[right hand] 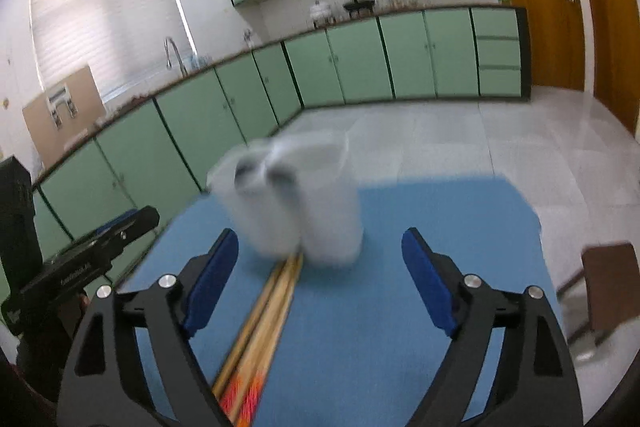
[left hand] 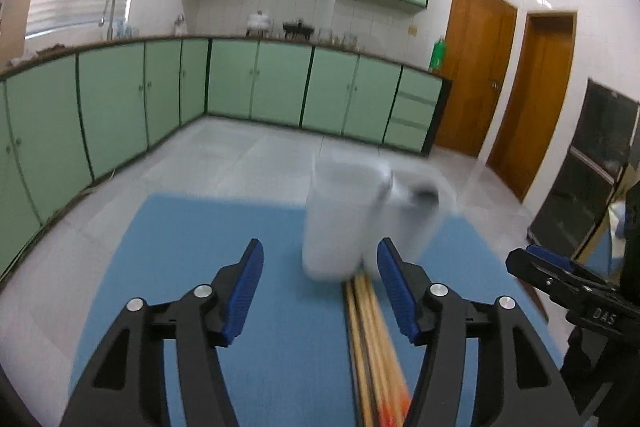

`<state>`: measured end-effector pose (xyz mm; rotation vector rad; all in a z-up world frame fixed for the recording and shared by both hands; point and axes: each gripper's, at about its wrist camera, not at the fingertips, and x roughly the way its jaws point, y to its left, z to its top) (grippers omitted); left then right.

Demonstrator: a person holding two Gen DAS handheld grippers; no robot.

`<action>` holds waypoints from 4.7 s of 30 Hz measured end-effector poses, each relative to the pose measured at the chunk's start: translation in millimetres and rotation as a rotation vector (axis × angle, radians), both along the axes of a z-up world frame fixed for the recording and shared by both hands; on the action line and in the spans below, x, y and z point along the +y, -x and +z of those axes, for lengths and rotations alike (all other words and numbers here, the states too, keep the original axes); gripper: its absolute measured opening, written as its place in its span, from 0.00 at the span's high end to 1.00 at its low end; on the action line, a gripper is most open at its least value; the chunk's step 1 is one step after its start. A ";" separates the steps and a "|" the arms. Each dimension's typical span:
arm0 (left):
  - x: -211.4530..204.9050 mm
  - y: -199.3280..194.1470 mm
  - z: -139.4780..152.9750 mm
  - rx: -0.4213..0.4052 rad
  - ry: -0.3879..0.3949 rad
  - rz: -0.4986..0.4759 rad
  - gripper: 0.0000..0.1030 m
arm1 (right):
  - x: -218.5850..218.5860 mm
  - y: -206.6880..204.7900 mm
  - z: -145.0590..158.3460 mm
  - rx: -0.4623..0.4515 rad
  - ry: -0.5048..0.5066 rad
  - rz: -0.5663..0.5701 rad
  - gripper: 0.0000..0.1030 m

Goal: Organize utensils
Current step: 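Open both grippers and withdraw from the holder, then grasp a red-patterned chopstick with the right gripper, then grasp a black chopstick with the left gripper while the right gripper holds its chopstick, then lift both chopsticks and lower them into the white holder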

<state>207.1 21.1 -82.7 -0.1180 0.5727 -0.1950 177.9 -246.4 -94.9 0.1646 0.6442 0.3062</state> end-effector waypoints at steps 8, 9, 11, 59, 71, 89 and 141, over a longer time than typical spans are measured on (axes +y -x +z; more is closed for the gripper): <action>-0.1 56.3 -41.3 0.143 -0.114 -0.037 0.43 | 27.6 66.1 -44.9 0.116 0.118 0.022 0.21; -0.3 60.4 -45.3 0.156 -0.126 -0.036 0.43 | 31.7 72.0 -49.6 0.129 0.126 0.026 0.22; 0.1 66.3 -53.4 0.188 -0.131 -0.034 0.43 | 38.1 78.2 -58.6 0.164 0.134 0.031 0.24; -20.0 94.5 -91.0 0.276 -0.132 -0.067 0.40 | 58.5 98.9 -85.2 0.246 0.166 0.023 0.95; -14.6 90.7 -98.4 0.305 -0.183 0.003 0.39 | 57.9 99.4 -84.4 0.245 0.165 0.020 0.95; -17.9 87.0 -99.5 0.319 -0.193 -0.015 0.44 | 59.4 95.9 -86.7 0.254 0.161 0.036 0.93; -12.7 63.6 78.9 -0.073 -0.093 -0.095 0.94 | 23.4 52.3 110.0 -0.039 0.089 0.066 0.95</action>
